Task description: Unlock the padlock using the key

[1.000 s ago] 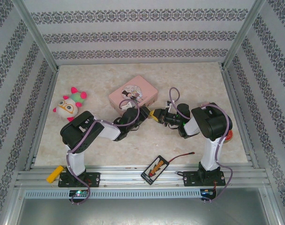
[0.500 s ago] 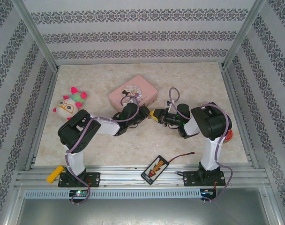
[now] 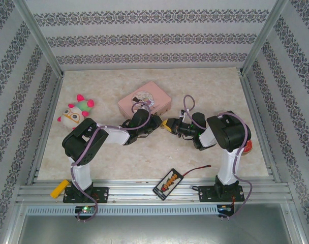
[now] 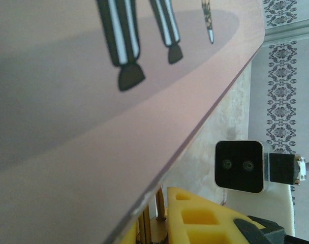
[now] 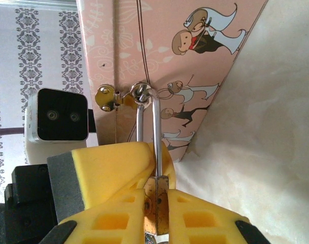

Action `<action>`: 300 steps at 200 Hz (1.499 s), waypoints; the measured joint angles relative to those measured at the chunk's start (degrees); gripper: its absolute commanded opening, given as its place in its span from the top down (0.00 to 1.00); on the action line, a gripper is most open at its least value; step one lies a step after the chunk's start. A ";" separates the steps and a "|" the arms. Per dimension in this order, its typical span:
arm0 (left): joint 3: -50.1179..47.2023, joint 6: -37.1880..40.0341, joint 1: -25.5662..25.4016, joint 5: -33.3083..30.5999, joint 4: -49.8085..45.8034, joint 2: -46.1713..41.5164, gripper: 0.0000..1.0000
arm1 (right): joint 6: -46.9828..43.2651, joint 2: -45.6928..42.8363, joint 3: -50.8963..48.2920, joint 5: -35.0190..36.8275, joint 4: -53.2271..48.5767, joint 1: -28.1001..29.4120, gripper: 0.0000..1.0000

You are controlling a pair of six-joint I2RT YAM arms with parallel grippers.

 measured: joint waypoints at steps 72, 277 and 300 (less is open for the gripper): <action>0.00 0.39 0.00 0.17 -0.59 0.00 1.00 | -2.69 -2.54 -3.39 -0.02 -1.66 -2.69 0.69; -6.43 -4.46 -1.55 -5.31 -7.19 -9.11 1.00 | -53.92 -51.04 3.91 36.24 -78.40 16.00 0.58; -7.80 -5.49 -1.68 -5.70 -7.17 -10.36 1.00 | -55.41 -51.17 3.91 37.83 -79.76 17.49 0.58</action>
